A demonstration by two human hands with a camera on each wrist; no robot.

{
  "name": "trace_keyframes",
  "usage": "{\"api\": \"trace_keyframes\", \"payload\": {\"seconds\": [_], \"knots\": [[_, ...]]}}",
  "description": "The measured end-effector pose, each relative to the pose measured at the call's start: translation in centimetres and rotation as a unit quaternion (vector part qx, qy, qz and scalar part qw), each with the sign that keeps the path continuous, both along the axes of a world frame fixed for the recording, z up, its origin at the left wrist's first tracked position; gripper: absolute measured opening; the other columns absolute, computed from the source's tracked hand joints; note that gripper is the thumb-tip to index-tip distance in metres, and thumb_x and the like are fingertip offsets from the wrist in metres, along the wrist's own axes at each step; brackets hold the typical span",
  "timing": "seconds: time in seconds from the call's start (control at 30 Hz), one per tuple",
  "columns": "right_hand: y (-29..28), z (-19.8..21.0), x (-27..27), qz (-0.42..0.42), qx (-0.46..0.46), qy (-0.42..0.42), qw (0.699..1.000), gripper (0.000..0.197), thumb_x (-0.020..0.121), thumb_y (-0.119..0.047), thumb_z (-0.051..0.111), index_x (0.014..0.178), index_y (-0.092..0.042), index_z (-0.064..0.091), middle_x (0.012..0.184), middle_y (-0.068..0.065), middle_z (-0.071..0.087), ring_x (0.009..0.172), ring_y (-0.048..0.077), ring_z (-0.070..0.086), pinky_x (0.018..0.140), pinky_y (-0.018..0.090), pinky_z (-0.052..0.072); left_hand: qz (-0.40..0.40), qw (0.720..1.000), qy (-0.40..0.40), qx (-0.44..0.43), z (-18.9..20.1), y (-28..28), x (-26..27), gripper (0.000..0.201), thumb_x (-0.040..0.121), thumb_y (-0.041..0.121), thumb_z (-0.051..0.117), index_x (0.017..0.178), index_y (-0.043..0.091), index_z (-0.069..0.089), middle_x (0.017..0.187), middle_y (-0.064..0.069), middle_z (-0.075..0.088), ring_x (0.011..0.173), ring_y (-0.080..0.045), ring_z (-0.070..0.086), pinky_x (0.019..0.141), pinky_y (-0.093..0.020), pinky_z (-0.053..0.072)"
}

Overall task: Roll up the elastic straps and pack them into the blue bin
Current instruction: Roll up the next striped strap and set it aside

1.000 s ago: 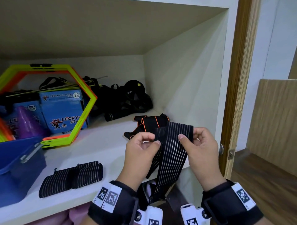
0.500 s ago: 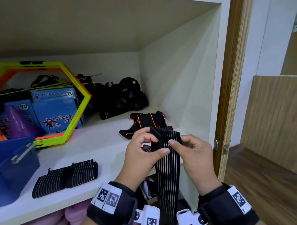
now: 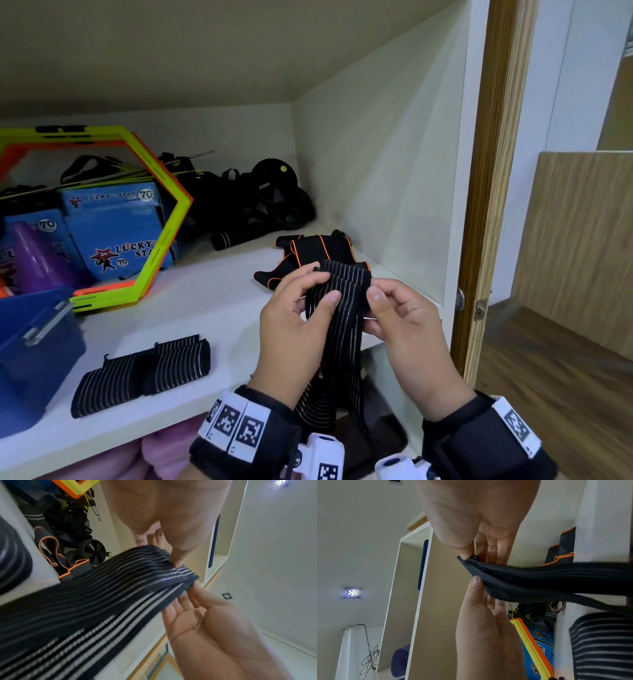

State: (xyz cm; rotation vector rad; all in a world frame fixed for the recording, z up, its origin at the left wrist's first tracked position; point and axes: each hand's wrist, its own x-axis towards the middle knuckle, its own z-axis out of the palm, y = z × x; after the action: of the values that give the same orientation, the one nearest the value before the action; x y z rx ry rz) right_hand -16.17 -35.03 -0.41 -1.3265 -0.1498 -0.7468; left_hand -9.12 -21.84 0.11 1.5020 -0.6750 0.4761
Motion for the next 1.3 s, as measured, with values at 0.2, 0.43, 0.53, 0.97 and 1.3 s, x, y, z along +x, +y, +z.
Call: {"api": "trace_keyframes", "payload": {"seconds": [0.2,0.43,0.53,0.97,1.3], "knots": [[0.9,-0.7,0.8,0.014,0.0,0.033,0.999,0.021,0.103,-0.006,0.047,0.107,0.0,0.066,0.1,0.019,0.074,0.093,0.036,0.072,0.084,0.049,0.06,0.053,0.997,0.031,-0.044,-0.3,0.1,0.0,0.034,0.084,0.013,0.078,0.106,0.037,0.073,0.119,0.017,0.068,0.118,-0.006,0.062,0.099,-0.035,0.052],[1.8,-0.8,1.2,0.044,-0.026,0.066,0.997,0.022,0.103,-0.004,0.046,0.103,-0.002,0.069,0.094,0.02,0.075,0.085,0.031,0.071,0.079,0.043,0.059,0.094,0.993,0.015,-0.067,0.0,0.7,0.2,0.031,0.083,0.015,0.079,0.103,0.037,0.071,0.114,0.016,0.069,0.114,-0.004,0.064,0.095,-0.024,0.05],[2.2,-0.8,1.2,0.057,-0.031,0.06,0.996,0.019,0.101,-0.005,0.052,0.104,-0.004,0.07,0.093,0.015,0.076,0.086,0.025,0.073,0.079,0.04,0.06,0.113,0.992,0.014,-0.063,-0.4,0.9,0.5,0.03,0.084,0.016,0.078,0.104,0.036,0.07,0.113,0.02,0.067,0.112,-0.002,0.063,0.093,-0.022,0.05],[3.3,-0.2,2.8,-0.005,-0.063,0.034,0.997,0.043,0.096,-0.002,0.06,0.133,-0.023,0.055,0.096,0.008,0.077,0.091,0.023,0.073,0.087,0.041,0.058,0.031,0.998,0.049,0.026,-1.9,3.4,0.3,0.041,0.106,0.019,0.044,0.139,0.043,0.045,0.143,0.019,0.052,0.133,0.006,0.046,0.114,-0.023,0.037],[4.6,0.7,4.5,0.042,-0.177,0.041,0.982,0.058,0.1,-0.01,0.046,0.15,-0.037,0.034,0.132,-0.012,0.064,0.125,0.01,0.059,0.108,0.038,0.046,0.042,0.995,0.019,0.09,-0.3,5.1,0.1,0.052,0.103,0.009,0.041,0.144,0.041,0.034,0.141,0.027,0.047,0.134,0.009,0.043,0.114,-0.017,0.032]]}}
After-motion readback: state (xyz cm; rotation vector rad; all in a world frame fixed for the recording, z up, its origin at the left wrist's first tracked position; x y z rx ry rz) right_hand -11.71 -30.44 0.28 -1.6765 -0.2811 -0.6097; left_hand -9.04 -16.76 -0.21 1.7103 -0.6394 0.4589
